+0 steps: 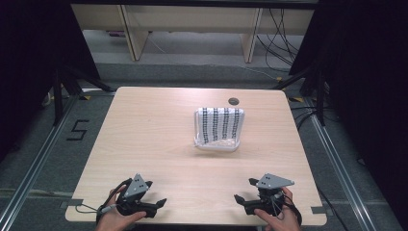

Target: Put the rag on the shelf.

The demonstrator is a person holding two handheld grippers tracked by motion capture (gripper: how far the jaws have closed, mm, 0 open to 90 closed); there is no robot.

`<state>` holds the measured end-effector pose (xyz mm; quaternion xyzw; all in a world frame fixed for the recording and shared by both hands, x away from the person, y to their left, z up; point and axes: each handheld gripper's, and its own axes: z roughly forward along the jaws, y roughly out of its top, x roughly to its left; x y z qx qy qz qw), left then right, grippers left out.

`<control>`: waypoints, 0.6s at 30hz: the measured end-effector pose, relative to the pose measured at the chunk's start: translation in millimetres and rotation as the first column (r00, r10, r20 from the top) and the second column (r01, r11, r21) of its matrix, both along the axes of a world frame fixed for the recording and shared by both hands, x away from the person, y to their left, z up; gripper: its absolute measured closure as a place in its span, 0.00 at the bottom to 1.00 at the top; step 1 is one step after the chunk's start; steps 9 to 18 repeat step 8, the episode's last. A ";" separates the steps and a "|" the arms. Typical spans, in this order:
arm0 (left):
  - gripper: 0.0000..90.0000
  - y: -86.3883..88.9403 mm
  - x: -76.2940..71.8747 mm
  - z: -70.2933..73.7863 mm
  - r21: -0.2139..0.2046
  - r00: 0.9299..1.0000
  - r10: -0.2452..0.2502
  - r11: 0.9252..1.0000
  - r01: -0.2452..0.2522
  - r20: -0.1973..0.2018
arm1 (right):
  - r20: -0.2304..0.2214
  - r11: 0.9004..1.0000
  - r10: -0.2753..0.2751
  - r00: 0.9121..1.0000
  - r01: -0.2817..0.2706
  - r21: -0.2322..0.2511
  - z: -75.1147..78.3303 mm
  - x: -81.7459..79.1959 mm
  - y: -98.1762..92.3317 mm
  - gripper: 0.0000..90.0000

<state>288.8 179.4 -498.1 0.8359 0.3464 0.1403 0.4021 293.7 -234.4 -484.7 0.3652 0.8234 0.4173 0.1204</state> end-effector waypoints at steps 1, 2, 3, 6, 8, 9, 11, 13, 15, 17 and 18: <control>0.23 -0.7 -0.4 -0.7 -0.019 1.000 0.001 1.000 -0.001 0.000 | 0.006 1.000 -0.005 1.000 0.005 0.003 -0.2 0.1 -0.1 0.22; 0.23 0.3 -0.1 -0.3 -0.006 1.000 0.001 1.000 -0.001 0.000 | 0.017 1.000 0.002 1.000 -0.002 -0.001 0.0 1.3 -1.3 0.22; 0.23 0.3 -0.1 -0.4 -0.010 1.000 -0.001 1.000 0.001 -0.001 | 0.012 1.000 -0.001 1.000 0.001 0.001 0.0 1.2 -1.4 0.22; 0.23 0.6 0.5 -0.9 -0.015 1.000 -0.003 1.000 0.003 0.001 | 0.017 1.000 0.010 1.000 -0.010 0.010 -1.0 2.7 -2.2 0.22; 0.23 0.9 0.8 -0.7 -0.008 1.000 -0.003 1.000 0.003 0.001 | -0.004 1.000 0.026 1.000 -0.026 0.010 -0.9 3.5 -2.6 0.22; 0.23 0.9 0.8 -0.7 -0.008 1.000 -0.003 1.000 0.003 0.001 | -0.004 1.000 0.026 1.000 -0.026 0.010 -0.9 3.5 -2.6 0.22; 0.23 0.9 0.8 -0.7 -0.008 1.000 -0.003 1.000 0.003 0.001 | -0.004 1.000 0.026 1.000 -0.026 0.010 -0.9 3.5 -2.6 0.22; 0.23 0.9 0.8 -0.7 -0.008 1.000 -0.003 1.000 0.003 0.001 | -0.004 1.000 0.026 1.000 -0.026 0.010 -0.9 3.5 -2.6 0.22; 0.23 0.9 0.8 -0.7 -0.008 1.000 -0.003 1.000 0.003 0.001 | -0.004 1.000 0.026 1.000 -0.026 0.010 -0.9 3.5 -2.6 0.22; 0.23 0.9 0.8 -0.7 -0.008 1.000 -0.003 1.000 0.003 0.001 | -0.004 1.000 0.026 1.000 -0.026 0.010 -0.9 3.5 -2.6 0.22; 0.23 0.9 0.8 -0.7 -0.008 1.000 -0.003 1.000 0.003 0.001 | -0.004 1.000 0.026 1.000 -0.026 0.010 -0.9 3.5 -2.6 0.22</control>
